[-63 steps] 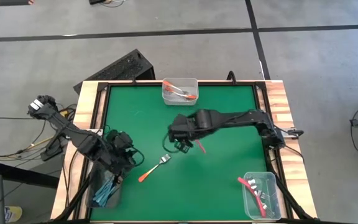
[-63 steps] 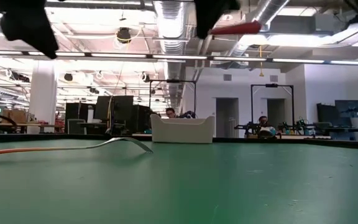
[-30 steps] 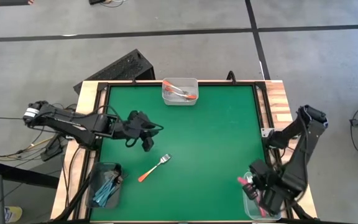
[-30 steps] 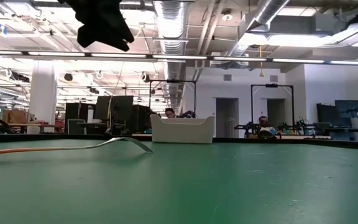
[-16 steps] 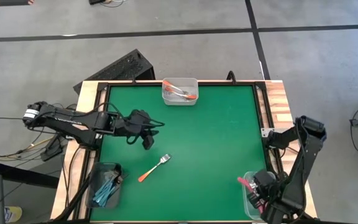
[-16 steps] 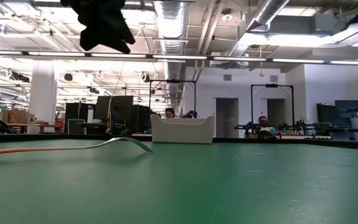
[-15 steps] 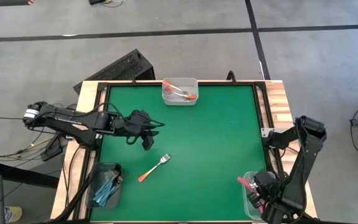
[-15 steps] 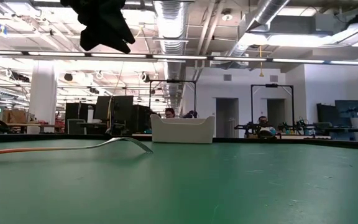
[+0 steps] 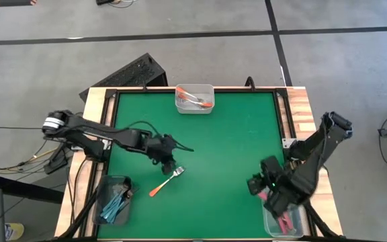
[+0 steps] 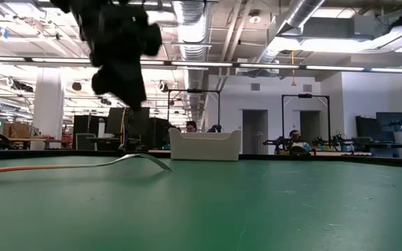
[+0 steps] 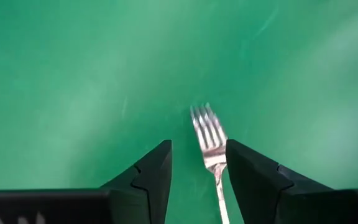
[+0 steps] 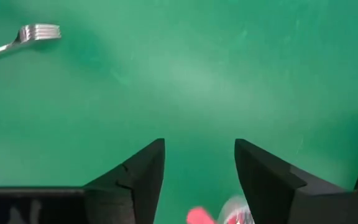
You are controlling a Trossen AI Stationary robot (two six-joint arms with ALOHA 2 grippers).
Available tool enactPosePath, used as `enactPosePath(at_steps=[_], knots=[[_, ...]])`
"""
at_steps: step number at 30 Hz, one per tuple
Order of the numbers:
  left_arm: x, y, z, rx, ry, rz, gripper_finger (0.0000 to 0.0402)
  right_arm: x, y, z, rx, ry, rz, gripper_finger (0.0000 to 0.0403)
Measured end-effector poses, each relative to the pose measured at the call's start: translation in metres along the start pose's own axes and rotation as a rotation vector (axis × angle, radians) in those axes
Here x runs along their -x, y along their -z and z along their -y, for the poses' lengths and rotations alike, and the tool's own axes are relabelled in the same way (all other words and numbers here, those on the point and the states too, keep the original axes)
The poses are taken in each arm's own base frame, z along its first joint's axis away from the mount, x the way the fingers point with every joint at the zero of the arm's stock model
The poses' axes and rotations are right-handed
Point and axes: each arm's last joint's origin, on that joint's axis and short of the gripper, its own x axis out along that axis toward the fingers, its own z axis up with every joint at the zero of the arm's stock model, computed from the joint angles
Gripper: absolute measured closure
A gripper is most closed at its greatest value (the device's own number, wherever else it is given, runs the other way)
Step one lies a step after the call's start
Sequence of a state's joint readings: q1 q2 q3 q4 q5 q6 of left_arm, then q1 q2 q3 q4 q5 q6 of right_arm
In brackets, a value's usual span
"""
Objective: Sort silverware by color (type)
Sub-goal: Put the orange fork into the white bin
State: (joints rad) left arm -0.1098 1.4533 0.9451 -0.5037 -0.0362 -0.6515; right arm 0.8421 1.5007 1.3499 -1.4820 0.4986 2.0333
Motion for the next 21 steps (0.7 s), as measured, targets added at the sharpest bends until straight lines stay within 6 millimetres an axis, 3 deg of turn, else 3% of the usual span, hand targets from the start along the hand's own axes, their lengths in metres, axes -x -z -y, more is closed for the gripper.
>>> enactPosePath(at_steps=[8,14,21], knots=[[-0.038,0.02,0.012,-0.014,-0.043,-0.13,0.029,-0.01,-0.04,-0.005,0.071,0.015,0.001,0.0181],[-0.047,0.024,0.021,-0.047,-0.013,-0.126,0.0299,-0.013,-0.062,-0.008,0.096,-0.014,0.0,0.0181],[-0.055,0.025,0.025,-0.08,0.017,-0.121,0.03,-0.019,-0.074,-0.012,0.13,-0.032,0.005,0.018]])
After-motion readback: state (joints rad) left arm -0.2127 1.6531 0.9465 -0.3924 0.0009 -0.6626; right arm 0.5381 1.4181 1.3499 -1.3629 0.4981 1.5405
